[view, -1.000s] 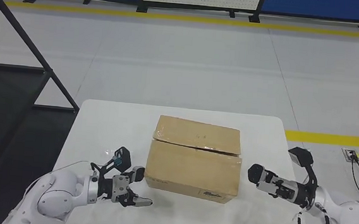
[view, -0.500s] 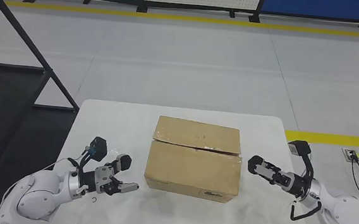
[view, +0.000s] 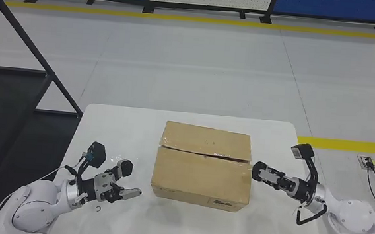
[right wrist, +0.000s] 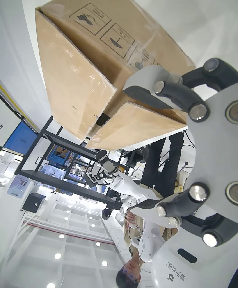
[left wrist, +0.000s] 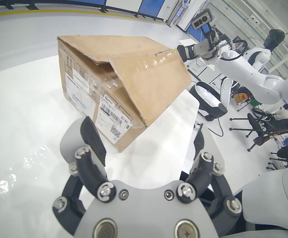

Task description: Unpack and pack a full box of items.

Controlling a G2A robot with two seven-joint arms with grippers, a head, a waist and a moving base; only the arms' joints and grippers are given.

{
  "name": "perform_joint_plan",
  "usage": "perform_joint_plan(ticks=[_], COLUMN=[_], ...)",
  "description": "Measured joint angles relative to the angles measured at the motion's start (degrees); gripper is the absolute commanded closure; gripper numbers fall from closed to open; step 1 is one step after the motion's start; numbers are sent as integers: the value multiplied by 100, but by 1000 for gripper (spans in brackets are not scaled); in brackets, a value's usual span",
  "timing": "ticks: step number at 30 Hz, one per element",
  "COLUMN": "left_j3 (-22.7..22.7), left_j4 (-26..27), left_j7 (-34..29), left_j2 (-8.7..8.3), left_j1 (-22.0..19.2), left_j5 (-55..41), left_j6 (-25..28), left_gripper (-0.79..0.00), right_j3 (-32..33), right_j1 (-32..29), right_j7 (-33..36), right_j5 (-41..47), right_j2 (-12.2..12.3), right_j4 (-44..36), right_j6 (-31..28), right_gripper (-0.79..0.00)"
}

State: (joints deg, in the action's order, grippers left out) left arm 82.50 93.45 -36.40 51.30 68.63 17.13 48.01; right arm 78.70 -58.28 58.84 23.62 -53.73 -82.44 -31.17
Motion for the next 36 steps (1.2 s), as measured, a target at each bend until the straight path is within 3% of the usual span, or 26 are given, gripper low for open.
perform_joint_plan(ticks=[9, 23, 29, 36], left_j3=[0, 0, 59, -2], left_j4=[0, 27, 334, 719], left_j7=[0, 44, 307, 114], left_j2=[0, 3, -3, -37], left_j1=[0, 17, 208, 397], left_j5=[0, -20, -143, -203], left_j6=[0, -28, 54, 327], left_gripper=[-785, -785, -785, -785], right_j3=[141, 419, 303, 51], right_j1=[-78, -1109, -1369, -1499], right_j7=[828, 784, 673, 447], right_j5=[672, 330, -40, -231], right_j2=[43, 431, 629, 817], right_j4=[-112, -1885, -2079, -1990], right_j6=[-605, -646, -755, -981], right_gripper=[-785, -785, -785, -785])
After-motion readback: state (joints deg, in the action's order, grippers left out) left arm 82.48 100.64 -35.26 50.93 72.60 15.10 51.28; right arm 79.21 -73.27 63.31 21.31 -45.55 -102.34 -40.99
